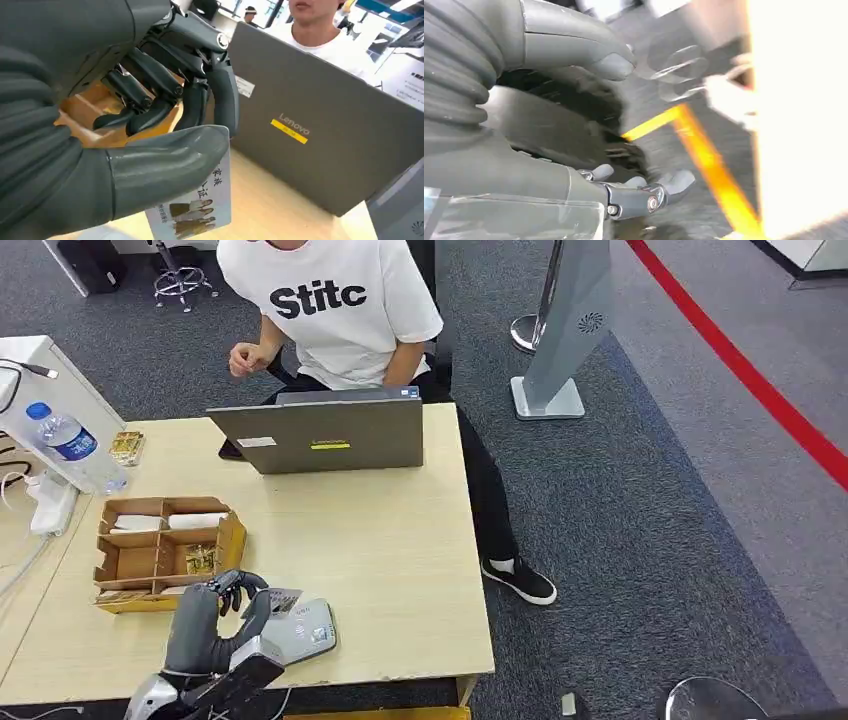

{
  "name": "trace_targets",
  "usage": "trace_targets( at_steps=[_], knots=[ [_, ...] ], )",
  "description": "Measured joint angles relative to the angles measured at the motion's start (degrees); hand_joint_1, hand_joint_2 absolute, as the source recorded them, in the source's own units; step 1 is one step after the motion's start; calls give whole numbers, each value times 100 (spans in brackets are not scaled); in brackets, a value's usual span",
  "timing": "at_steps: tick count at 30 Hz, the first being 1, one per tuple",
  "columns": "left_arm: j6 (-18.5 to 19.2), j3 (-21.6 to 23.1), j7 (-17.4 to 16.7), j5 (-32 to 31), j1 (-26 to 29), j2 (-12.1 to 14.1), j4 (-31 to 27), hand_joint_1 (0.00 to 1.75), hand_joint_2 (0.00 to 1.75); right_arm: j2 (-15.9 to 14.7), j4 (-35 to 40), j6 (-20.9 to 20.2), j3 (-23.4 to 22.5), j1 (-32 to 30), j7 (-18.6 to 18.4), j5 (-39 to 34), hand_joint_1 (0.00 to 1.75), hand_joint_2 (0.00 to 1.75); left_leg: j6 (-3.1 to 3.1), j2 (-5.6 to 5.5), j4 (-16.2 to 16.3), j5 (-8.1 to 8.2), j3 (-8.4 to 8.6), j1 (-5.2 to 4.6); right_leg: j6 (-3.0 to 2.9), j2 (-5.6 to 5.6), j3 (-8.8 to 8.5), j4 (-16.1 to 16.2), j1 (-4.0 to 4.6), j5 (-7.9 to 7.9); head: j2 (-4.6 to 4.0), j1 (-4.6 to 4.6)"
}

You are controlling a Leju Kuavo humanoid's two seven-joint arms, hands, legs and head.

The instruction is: Pass the card to the sensor for recognition and then transmit it.

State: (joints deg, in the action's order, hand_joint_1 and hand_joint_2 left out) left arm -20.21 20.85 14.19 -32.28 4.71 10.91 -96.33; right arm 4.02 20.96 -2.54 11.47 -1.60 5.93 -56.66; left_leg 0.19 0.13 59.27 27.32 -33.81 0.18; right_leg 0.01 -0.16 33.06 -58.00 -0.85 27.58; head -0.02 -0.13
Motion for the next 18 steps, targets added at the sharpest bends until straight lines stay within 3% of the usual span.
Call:
trace_targets(
  at_steps=[2, 4, 8, 14, 18],
  knots=[
    [396, -2, 57, -57, 227, -2, -221, 175, 175, -193, -154, -351, -474, -164, 119, 31, 0, 175, -1, -18, -1, 0, -6, -5, 4, -22, -5, -1, -4, 6, 0, 4],
    [657, -2, 87, -127, 304, -61, -342, 175, 175, -327, -400, -379, -846, -152, 161, 70, 0, 175, -1, -13, -1, 0, -8, -4, 4, -19, -3, -1, -3, 1, 0, -5],
    [817, -2, 92, -190, 335, -168, -495, 175, 175, -472, -699, -239, -1264, -16, 155, 155, 0, 175, 2, 3, 4, 1, 7, -6, 5, -8, -12, 6, -5, -10, 0, -11],
    [972, -20, -129, -289, 353, -284, -491, 175, 175, -470, -912, 119, -1359, 52, -103, 341, 0, 175, 8, -4, 3, -10, 5, -3, 3, -15, -14, 3, -3, -12, 0, -9],
    [817, -158, -236, -177, 423, -350, -430, 175, 175, -461, -968, 132, -1378, 64, -180, 449, 0, 175, 8, -4, 2, -10, 5, -1, 2, -14, -14, 3, 1, -12, 0, -9]
  ],
)
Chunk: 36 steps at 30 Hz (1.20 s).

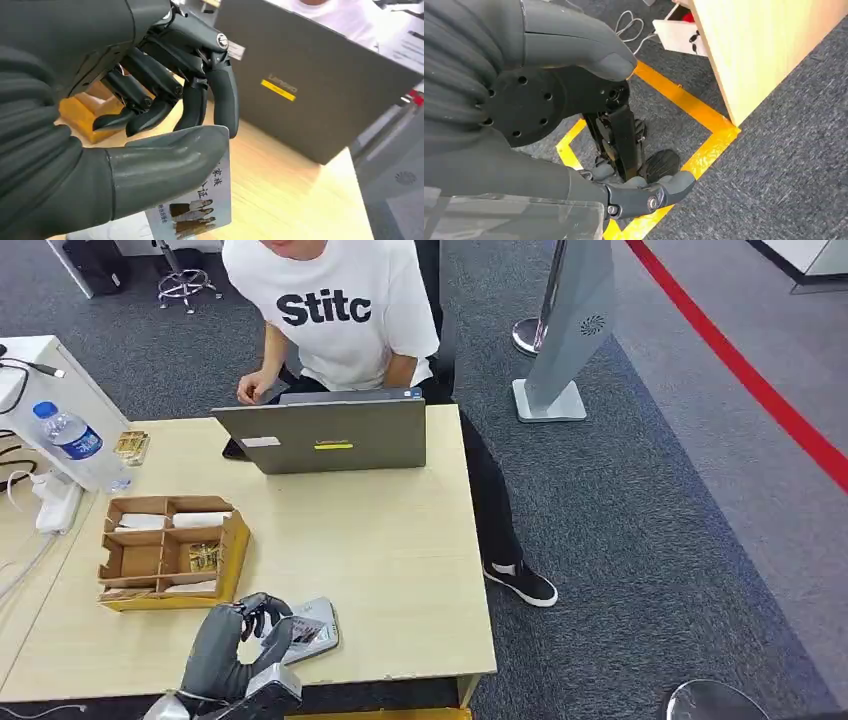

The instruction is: Pass the card to the sensor for recognition and then transmit it.

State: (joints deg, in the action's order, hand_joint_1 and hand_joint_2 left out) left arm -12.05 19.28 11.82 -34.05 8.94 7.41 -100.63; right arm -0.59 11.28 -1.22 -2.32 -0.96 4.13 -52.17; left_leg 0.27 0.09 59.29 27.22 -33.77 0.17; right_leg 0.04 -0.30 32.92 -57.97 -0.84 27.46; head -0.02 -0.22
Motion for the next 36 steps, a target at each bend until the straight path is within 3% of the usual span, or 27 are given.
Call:
trace_targets(
  at_steps=[7, 15, 24, 36],
  knots=[
    [-413, -927, 160, 1025, 86, -197, 179, 175, 175, 63, -41, -74, 33, -2, 57, 258, 0, 175, 0, 1, -2, 0, -1, 0, 0, 1, 2, 0, 1, 1, 0, -2],
    [-496, -1767, 241, 1060, 67, -393, 485, 175, 175, 92, -48, -53, 109, 2, 101, 352, 0, 175, 0, 0, -1, -1, -1, -1, 0, 2, 0, 0, 0, 0, 0, 0],
    [-441, -2052, 241, 778, -38, -564, 911, 175, 175, 149, -72, 37, 157, 25, -17, 483, 0, 175, 0, 0, 0, -1, 0, -1, 0, 2, 1, 1, -1, 0, 0, 0],
    [-435, -2124, 241, 754, -54, -605, 1014, 175, 175, 160, -81, 46, 164, 29, -20, 498, 0, 175, 0, 0, 0, -1, 0, -1, 0, 2, 1, 1, 0, 0, 0, 0]
  ],
)
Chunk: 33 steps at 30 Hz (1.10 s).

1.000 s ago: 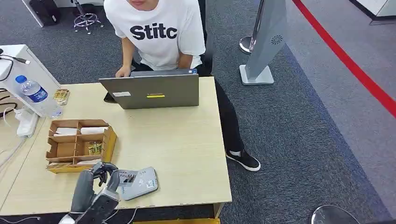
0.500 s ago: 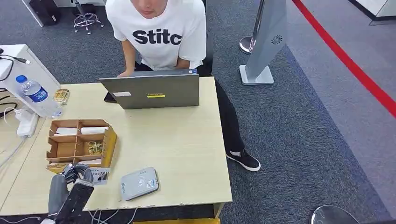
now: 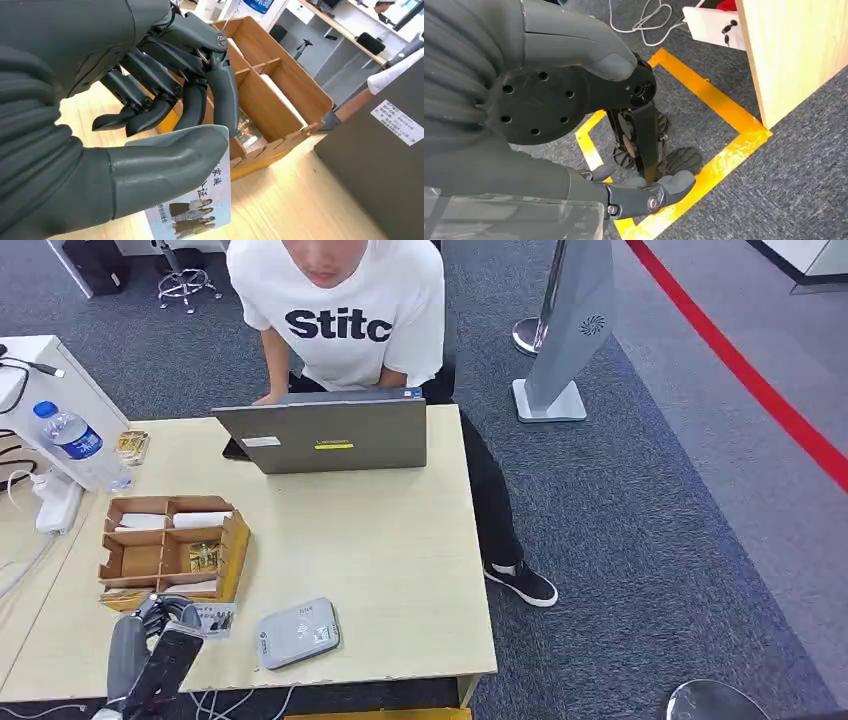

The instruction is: Pass the card to the sensor for recognition and then transmit it.

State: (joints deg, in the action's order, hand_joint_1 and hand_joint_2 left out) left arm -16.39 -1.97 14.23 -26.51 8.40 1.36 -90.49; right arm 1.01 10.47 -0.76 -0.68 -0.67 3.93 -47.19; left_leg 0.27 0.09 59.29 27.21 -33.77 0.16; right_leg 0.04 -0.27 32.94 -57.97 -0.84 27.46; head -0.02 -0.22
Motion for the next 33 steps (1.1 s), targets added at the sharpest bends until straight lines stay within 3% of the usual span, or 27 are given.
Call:
trace_targets(
  at_steps=[7, 33],
  knots=[
    [135, 2, -22, -448, -126, -63, 254, 175, 175, 7, -9, 4, 46, 15, -50, 63, 0, 175, 0, 1, 1, 0, 2, 0, 0, 1, 0, 0, 0, -1, 0, -2],
    [155, 52, -90, -658, -267, -197, 682, 175, 175, 13, -13, 24, 92, 30, -15, 205, 0, 175, 0, 2, 2, 0, 2, 0, 0, 2, 1, 0, 0, -1, 0, -2]
  ],
)
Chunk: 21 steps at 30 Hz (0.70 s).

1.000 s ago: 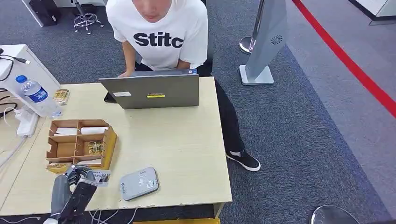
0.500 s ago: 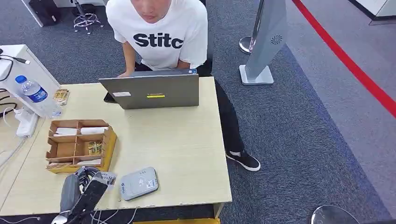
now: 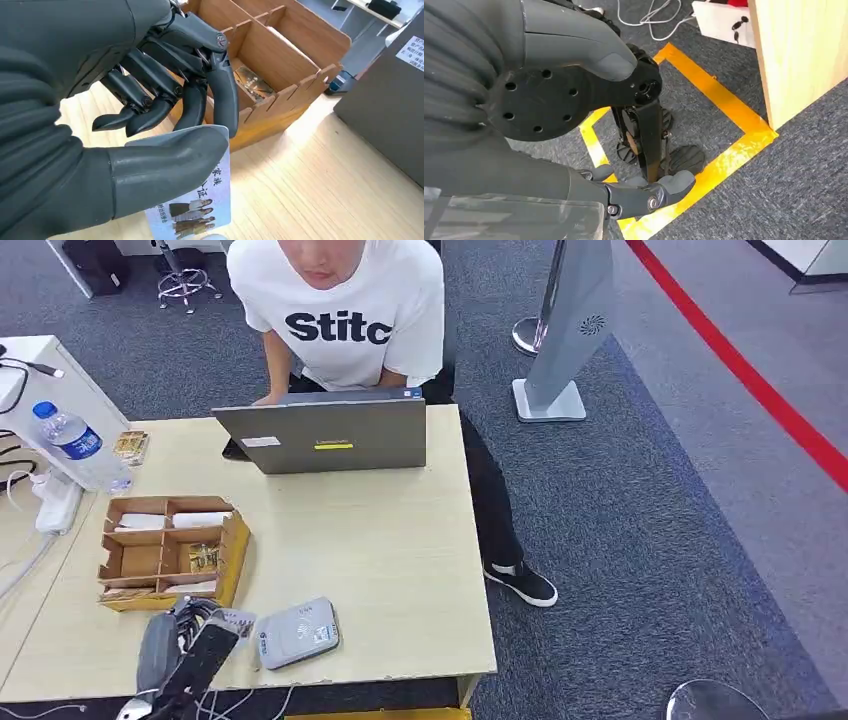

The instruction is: Pass the card to the sensor for recognition and then transmit it.

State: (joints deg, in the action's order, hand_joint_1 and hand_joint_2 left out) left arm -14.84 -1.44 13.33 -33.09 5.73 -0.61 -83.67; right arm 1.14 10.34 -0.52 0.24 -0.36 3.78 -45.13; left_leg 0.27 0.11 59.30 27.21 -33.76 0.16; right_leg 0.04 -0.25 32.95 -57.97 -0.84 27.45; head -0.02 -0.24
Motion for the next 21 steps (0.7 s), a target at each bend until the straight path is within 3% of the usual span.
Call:
trace_targets(
  at_steps=[16, 21],
  knots=[
    [-28, -2, 7, 42, -115, 15, 4, 175, 175, 0, 0, 11, 18, 29, -103, 79, 0, 175, 0, -1, 0, 0, 0, 0, 0, 0, -1, 0, 0, 0, 0, 0],
    [-94, -4, 20, 39, -235, 171, -153, 175, 175, 0, 0, -20, 68, 34, -120, 129, 0, 175, -1, -2, 0, -1, 0, 2, 0, -1, -1, 0, 2, 0, 0, 0]
  ],
)
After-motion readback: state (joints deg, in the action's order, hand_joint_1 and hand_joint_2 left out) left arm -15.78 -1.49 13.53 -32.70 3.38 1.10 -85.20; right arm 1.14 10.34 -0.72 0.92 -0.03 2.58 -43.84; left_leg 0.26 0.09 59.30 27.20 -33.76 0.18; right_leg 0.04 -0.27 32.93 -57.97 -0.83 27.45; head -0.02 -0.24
